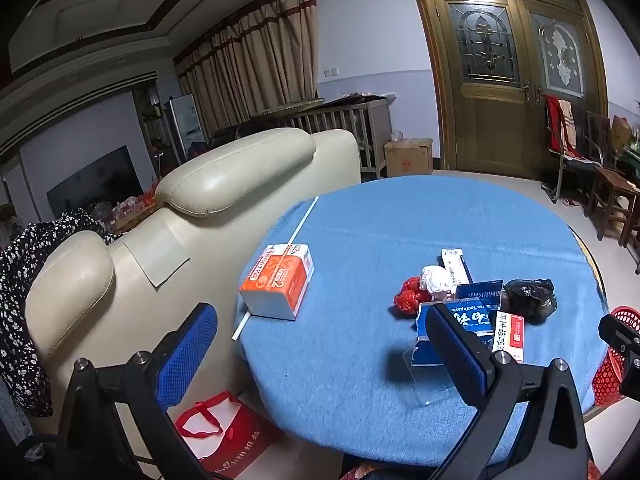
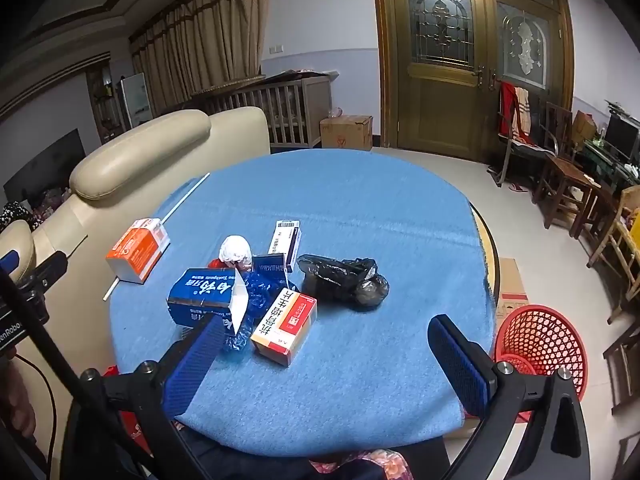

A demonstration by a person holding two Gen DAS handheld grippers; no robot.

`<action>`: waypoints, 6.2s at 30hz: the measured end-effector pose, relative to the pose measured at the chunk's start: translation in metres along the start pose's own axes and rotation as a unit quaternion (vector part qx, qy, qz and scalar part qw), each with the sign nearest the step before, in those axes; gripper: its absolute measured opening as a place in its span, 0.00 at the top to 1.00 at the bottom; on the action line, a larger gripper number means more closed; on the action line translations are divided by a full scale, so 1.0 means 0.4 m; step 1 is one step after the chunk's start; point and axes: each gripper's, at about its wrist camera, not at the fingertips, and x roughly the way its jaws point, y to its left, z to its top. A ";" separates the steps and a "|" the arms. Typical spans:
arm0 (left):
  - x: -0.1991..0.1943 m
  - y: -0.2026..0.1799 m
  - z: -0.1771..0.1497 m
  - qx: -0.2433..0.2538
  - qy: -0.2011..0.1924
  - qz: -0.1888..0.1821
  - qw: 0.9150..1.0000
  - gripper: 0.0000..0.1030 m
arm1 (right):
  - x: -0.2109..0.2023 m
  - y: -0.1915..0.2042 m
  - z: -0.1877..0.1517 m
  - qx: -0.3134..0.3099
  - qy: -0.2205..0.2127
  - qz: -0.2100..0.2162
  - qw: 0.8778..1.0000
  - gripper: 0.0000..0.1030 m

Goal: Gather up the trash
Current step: 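Move both tools toward the boxes on the table, then grasp the blue toothpaste box with left gripper while right grasps red-white medicine box, then carry both boxes over the red wastebasket and open both grippers, then grasp the black plastic bag with right gripper while left grasps clear plastic tray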

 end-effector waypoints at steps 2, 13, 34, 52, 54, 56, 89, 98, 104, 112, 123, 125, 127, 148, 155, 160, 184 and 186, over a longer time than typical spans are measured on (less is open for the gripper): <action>0.000 0.002 -0.001 -0.001 0.001 -0.001 1.000 0.00 | 0.007 0.003 -0.002 0.000 0.001 0.001 1.000 0.00; 0.004 0.007 -0.008 -0.001 0.005 -0.004 1.000 0.00 | 0.021 0.011 -0.010 0.000 0.007 0.003 1.000 0.00; 0.034 0.004 -0.028 0.001 0.022 -0.008 1.000 0.00 | 0.019 0.015 -0.017 -0.002 0.027 0.020 0.999 0.00; 0.213 -0.037 -0.064 0.066 0.085 -0.121 0.987 0.00 | 0.318 -0.041 -0.006 0.111 0.176 0.072 0.975 0.06; 0.230 -0.034 -0.062 0.071 0.087 -0.153 0.982 0.00 | 0.385 -0.035 -0.001 0.125 0.203 0.077 0.968 0.16; 0.241 -0.031 -0.057 0.081 0.078 -0.183 0.977 0.00 | 0.438 -0.025 -0.001 0.135 0.222 0.079 0.962 0.24; 0.430 -0.242 -0.062 0.321 0.105 -0.442 0.831 0.09 | 0.438 -0.104 -0.052 0.152 0.243 0.121 0.950 0.47; 0.411 -0.231 -0.068 0.275 0.095 -0.410 0.865 0.33 | 0.377 -0.122 -0.054 0.139 0.215 0.126 0.959 0.47; 0.362 -0.224 -0.051 0.245 0.075 -0.401 0.880 0.36 | 0.314 -0.179 -0.056 0.155 0.186 0.136 0.961 0.47; 0.268 -0.236 0.026 0.196 0.041 -0.400 0.894 0.36 | 0.227 -0.304 -0.047 0.200 0.128 0.147 0.960 0.47; 0.140 -0.478 0.051 0.207 0.049 -0.419 0.883 0.36 | 0.133 -0.540 -0.096 0.282 0.068 0.099 0.952 0.47; 0.129 -0.545 0.043 0.218 0.064 -0.423 0.877 0.36 | 0.111 -0.601 -0.116 0.301 0.058 0.083 0.948 0.47; 0.124 -0.622 0.032 0.228 0.084 -0.431 0.869 0.36 | 0.092 -0.659 -0.140 0.323 0.050 0.069 0.942 0.47; 0.070 -1.145 -0.120 0.354 0.188 -0.433 0.808 0.34 | 0.030 -1.024 -0.367 0.478 0.047 -0.007 0.877 0.33; 0.078 -1.147 -0.118 0.352 0.191 -0.429 0.810 0.34 | 0.013 -1.056 -0.386 0.490 0.026 -0.027 0.871 0.30; 0.083 -1.053 -0.106 0.328 0.177 -0.434 0.820 0.34 | 0.009 -1.140 -0.409 0.514 0.005 -0.081 0.854 0.30; 0.268 -0.185 -0.057 0.082 0.134 -0.166 0.974 0.33 | 0.258 -1.112 -0.391 0.463 0.148 -0.015 0.874 0.29; 0.283 -0.174 -0.071 0.072 0.140 -0.167 0.973 0.33 | 0.239 -1.086 -0.402 0.460 0.149 -0.029 0.875 0.29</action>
